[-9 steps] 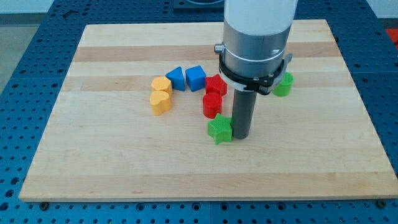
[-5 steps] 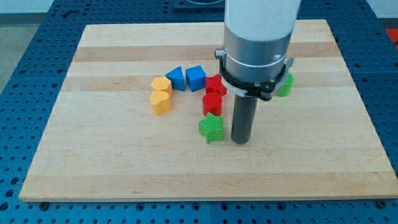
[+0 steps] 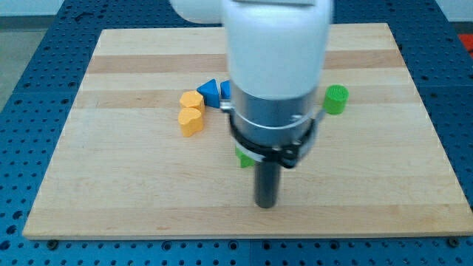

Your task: Move the green star closer to the yellow heart

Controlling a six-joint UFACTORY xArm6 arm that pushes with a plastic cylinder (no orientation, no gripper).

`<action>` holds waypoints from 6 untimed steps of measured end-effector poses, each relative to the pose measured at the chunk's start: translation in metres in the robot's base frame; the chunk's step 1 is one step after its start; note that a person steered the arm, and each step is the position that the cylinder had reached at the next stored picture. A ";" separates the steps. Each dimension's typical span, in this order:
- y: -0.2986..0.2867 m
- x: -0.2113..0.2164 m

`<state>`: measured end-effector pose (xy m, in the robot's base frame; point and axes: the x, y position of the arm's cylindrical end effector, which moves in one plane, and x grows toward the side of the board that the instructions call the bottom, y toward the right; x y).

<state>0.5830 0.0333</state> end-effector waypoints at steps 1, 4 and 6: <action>0.008 -0.034; -0.026 -0.082; -0.064 -0.104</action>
